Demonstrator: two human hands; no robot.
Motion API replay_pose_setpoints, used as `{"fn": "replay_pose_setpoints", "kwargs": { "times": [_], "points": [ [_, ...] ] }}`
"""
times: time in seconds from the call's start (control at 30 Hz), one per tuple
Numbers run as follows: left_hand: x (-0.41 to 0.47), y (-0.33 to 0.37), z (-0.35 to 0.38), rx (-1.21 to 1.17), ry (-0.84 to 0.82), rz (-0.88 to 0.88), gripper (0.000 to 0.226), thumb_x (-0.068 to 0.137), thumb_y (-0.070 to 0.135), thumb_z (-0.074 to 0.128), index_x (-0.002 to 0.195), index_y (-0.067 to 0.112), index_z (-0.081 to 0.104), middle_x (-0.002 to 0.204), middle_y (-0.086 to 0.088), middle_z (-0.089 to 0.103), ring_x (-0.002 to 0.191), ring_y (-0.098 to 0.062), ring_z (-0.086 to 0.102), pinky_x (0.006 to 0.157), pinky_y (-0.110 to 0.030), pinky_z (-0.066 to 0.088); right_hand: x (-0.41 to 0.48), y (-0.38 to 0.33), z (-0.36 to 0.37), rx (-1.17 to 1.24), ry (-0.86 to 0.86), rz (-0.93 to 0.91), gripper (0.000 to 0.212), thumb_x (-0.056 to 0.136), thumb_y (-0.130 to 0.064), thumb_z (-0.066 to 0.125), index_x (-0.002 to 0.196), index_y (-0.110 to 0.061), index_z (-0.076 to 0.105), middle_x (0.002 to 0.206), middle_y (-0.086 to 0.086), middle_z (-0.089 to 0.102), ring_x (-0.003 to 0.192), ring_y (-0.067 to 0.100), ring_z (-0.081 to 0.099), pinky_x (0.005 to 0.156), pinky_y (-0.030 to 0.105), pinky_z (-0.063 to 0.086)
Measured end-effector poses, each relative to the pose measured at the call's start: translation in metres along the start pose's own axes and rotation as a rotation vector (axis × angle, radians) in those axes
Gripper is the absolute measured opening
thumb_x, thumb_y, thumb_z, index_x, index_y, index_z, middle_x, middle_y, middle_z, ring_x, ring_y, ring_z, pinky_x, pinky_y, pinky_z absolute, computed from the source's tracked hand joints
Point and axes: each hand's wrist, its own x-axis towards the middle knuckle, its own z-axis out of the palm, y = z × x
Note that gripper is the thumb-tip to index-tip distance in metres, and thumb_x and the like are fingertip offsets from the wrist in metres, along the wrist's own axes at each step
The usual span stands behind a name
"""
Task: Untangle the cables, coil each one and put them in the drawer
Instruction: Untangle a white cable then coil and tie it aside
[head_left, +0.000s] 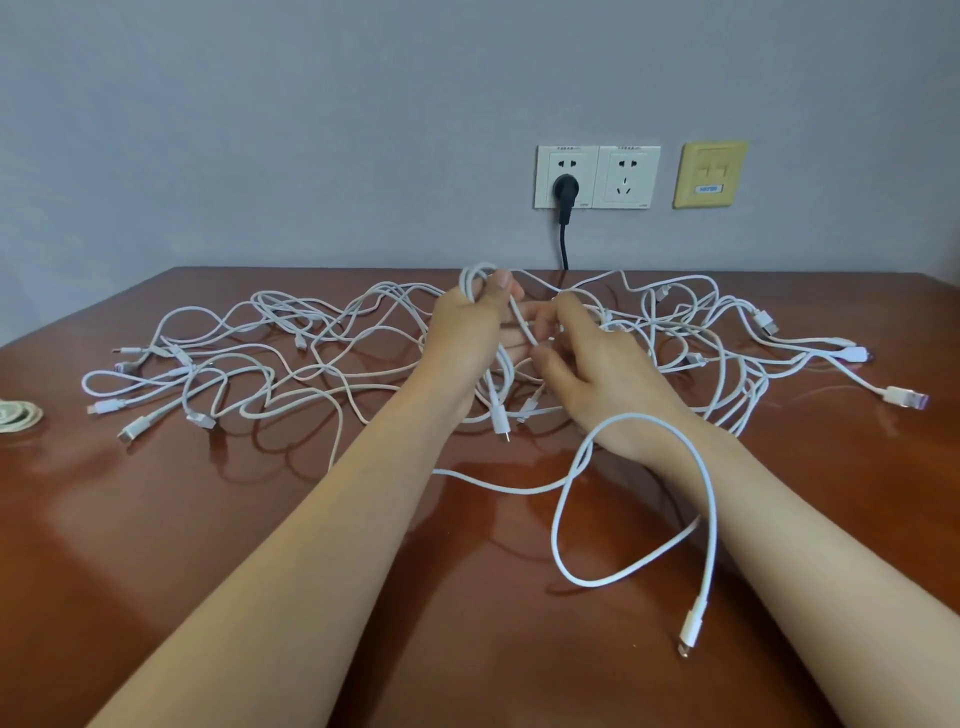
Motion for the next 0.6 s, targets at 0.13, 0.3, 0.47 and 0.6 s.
{"fn": "replay_pose_setpoints", "kwargs": {
  "times": [0.13, 0.3, 0.47, 0.6],
  "points": [
    [-0.001, 0.0, -0.002, -0.12, -0.015, -0.058, 0.028, 0.101, 0.022, 0.04, 0.076, 0.012, 0.049, 0.051, 0.002, 0.065, 0.046, -0.011, 0.064, 0.047, -0.022, 0.055, 0.001, 0.003, 0.001, 0.014, -0.02, -0.017, 0.01, 0.095, -0.017, 0.044, 0.094, -0.021, 0.035, 0.073, 0.011, 0.063, 0.068, 0.033, 0.054, 0.07, 0.045, 0.046],
    [0.001, 0.005, 0.001, -0.472, -0.001, -0.157, 0.031, 0.102, 0.023, 0.035, 0.076, 0.009, 0.045, 0.04, 0.001, 0.052, 0.04, -0.013, 0.06, 0.045, -0.023, 0.054, 0.002, 0.008, 0.004, -0.05, -0.024, -0.028, 0.011, 0.094, -0.023, 0.049, 0.089, -0.02, 0.04, 0.075, 0.007, 0.062, 0.075, 0.034, 0.057, 0.069, 0.038, 0.042],
    [0.007, 0.008, -0.009, -0.517, -0.006, -0.175, 0.032, 0.102, 0.03, 0.032, 0.074, 0.017, 0.041, 0.036, 0.009, 0.037, 0.026, -0.002, 0.03, 0.033, -0.009, 0.031, 0.001, 0.011, 0.004, -0.208, -0.097, -0.11, 0.021, 0.097, -0.032, 0.043, 0.087, -0.017, 0.053, 0.06, -0.01, 0.044, 0.072, 0.028, 0.055, 0.074, 0.026, 0.025],
    [0.008, 0.012, -0.018, -0.412, -0.034, -0.146, 0.032, 0.102, 0.029, 0.031, 0.075, 0.017, 0.042, 0.037, 0.01, 0.037, 0.027, 0.0, 0.028, 0.032, -0.009, 0.026, 0.0, 0.012, -0.001, -0.306, -0.161, -0.101, 0.023, 0.099, -0.037, 0.034, 0.089, -0.024, 0.05, 0.068, -0.011, 0.051, 0.079, 0.016, 0.049, 0.085, 0.025, 0.019]
  ]
}}
